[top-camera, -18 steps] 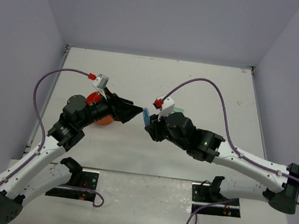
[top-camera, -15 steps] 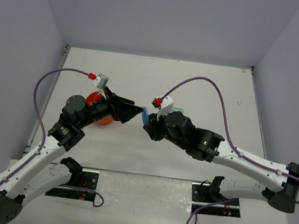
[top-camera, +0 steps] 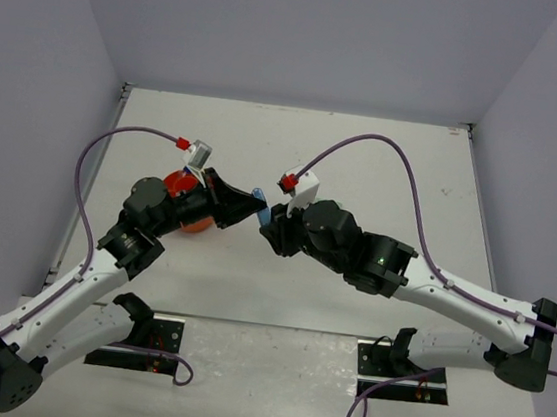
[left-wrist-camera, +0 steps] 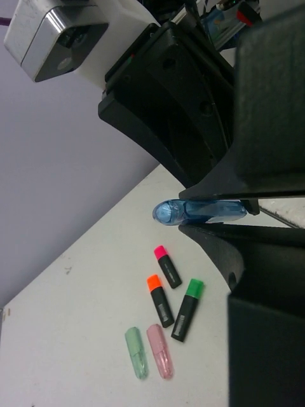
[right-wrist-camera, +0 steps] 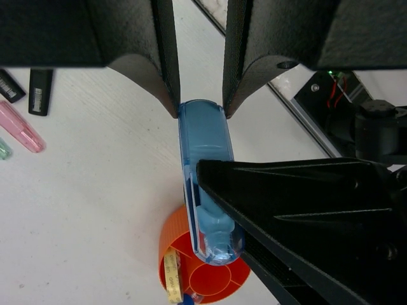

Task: Sort the stationery into containers
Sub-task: Place the stationery in the storage box, then pick up the pen from the center of the board, then place the pen in the storage box, then pick up the pen from the center of the board.

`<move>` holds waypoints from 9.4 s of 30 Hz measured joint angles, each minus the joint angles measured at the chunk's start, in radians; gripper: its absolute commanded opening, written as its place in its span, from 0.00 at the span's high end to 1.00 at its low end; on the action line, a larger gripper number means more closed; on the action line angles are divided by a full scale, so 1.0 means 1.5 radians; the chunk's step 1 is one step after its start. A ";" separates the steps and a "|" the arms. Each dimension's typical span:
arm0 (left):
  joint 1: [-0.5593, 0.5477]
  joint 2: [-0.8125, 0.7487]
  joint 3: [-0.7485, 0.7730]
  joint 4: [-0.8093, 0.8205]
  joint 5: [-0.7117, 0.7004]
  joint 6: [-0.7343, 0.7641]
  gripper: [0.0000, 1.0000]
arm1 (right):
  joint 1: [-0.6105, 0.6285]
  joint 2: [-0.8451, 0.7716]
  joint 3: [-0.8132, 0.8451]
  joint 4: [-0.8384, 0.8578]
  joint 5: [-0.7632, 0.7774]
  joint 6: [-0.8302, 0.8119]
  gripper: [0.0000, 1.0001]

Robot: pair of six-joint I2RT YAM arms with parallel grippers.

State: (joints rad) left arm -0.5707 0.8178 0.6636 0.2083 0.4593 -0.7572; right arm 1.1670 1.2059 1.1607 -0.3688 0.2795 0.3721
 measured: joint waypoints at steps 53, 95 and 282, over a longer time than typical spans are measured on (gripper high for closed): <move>-0.004 0.131 -0.039 -0.308 -0.839 0.041 0.27 | -0.031 -0.259 -0.253 -0.053 0.156 0.095 0.01; -0.004 -0.200 0.128 -0.582 -0.572 0.219 0.00 | -0.452 0.581 0.272 -0.215 -0.076 -0.324 0.35; -0.004 -0.154 0.176 -0.584 -0.590 0.150 0.00 | -0.421 0.642 0.340 -0.277 -0.161 -0.248 1.00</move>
State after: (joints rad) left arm -0.5766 0.5869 0.9278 -0.6675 -0.4258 -0.5320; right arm 0.5355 2.1684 1.6708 -0.7848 0.0381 0.0000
